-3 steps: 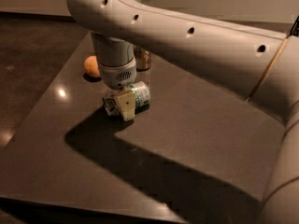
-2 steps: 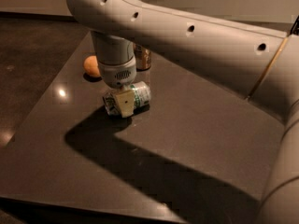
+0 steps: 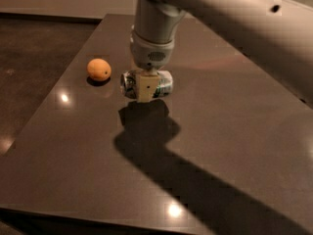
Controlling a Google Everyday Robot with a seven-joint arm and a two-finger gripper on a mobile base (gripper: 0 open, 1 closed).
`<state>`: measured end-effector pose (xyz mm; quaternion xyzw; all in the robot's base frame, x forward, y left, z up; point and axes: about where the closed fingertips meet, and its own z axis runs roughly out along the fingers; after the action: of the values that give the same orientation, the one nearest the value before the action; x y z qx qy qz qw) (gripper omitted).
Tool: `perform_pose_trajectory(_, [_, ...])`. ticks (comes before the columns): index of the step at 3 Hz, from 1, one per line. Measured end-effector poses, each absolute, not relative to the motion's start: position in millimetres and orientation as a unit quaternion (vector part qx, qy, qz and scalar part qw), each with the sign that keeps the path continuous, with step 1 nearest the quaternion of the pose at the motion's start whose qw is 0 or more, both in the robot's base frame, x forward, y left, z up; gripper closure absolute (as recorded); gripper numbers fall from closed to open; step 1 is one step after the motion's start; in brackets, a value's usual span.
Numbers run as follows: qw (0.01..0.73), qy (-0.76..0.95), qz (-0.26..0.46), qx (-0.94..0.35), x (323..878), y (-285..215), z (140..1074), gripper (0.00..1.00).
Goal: Place 7up can upright
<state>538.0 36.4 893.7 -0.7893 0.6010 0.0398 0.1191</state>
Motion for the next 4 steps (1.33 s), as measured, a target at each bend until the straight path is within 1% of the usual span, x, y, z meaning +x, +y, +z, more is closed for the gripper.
perform_pose_trajectory(1, [0.218, 0.621, 0.097, -0.747, 539.6, 10.4, 919.2, 1.0])
perform_pose_trajectory(2, [0.34, 0.637, 0.168, -0.671, 540.1, -13.8, 935.9, 1.0])
perform_pose_trajectory(3, [0.426, 0.641, 0.225, -0.597, 539.9, -26.5, 945.0, 1.0])
perform_pose_trajectory(4, [0.485, 0.646, 0.29, -0.513, 531.2, -37.2, 950.5, 1.0])
